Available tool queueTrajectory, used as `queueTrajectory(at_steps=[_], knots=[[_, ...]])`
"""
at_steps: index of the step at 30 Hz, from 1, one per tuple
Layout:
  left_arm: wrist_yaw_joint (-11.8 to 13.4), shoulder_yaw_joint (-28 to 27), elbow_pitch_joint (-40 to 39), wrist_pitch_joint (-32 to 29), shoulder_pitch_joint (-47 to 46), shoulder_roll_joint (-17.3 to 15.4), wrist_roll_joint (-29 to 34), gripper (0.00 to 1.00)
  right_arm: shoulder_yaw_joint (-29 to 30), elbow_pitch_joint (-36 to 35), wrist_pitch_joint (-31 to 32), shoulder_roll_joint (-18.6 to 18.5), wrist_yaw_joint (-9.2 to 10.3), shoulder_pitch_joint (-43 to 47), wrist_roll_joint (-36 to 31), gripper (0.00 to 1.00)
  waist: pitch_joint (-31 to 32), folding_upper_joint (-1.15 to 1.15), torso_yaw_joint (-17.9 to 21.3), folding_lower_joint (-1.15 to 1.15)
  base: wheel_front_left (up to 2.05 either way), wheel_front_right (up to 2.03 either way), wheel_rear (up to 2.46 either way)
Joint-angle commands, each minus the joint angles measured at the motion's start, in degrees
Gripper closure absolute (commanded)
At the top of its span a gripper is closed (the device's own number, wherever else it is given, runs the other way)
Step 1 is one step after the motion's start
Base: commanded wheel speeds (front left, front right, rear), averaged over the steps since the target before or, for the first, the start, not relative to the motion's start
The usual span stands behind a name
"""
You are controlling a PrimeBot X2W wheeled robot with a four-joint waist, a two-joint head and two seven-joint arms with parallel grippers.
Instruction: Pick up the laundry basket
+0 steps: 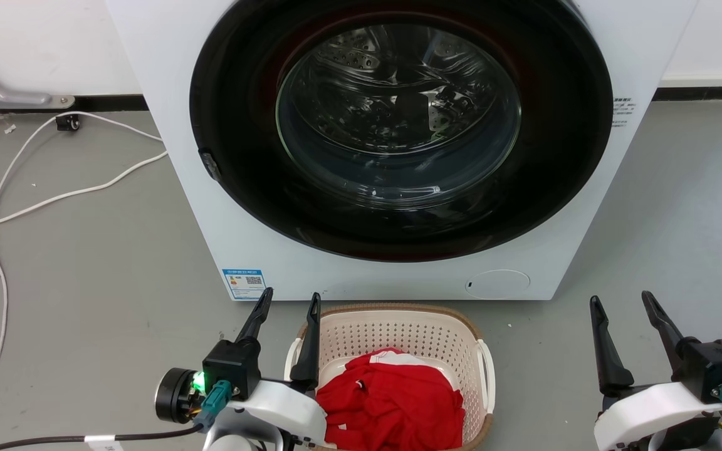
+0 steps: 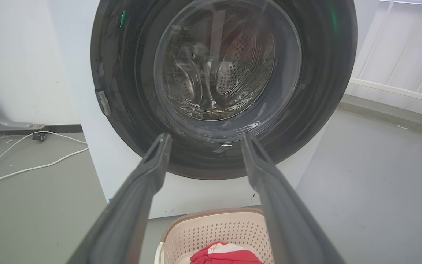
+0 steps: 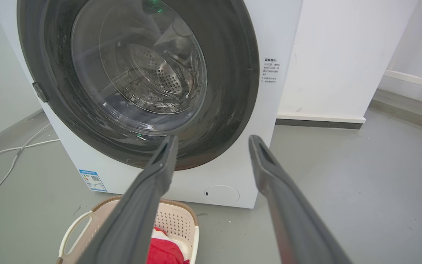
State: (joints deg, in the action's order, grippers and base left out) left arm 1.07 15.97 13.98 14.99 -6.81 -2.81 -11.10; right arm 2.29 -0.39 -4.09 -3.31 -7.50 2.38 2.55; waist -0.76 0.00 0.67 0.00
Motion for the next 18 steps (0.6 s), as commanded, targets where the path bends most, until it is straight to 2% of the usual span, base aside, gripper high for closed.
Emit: queueTrajectory(at_steps=[1,9,18], knots=[[0.3,-0.1,0.1,0.3,-0.6,-0.1,0.0,0.0,0.0,0.0,-0.2,0.2,0.01,0.2,0.2,0.0,-0.1,0.0,0.0,0.0,0.0,0.0,0.0],[0.4,-0.2,1.1,0.2,-2.1,-0.1,-0.2,0.0,0.7,0.8,0.6,0.2,0.01,-1.2,1.5,0.0,-3.0,0.0,0.0,0.0,0.0,0.0,0.0],[0.0,-1.2,5.8,0.2,-8.3,-0.1,-0.6,0.0,1.3,5.0,0.3,-1.4,0.01,-6.3,4.2,0.0,-14.4,0.0,0.2,0.0,0.0,0.0,0.0]])
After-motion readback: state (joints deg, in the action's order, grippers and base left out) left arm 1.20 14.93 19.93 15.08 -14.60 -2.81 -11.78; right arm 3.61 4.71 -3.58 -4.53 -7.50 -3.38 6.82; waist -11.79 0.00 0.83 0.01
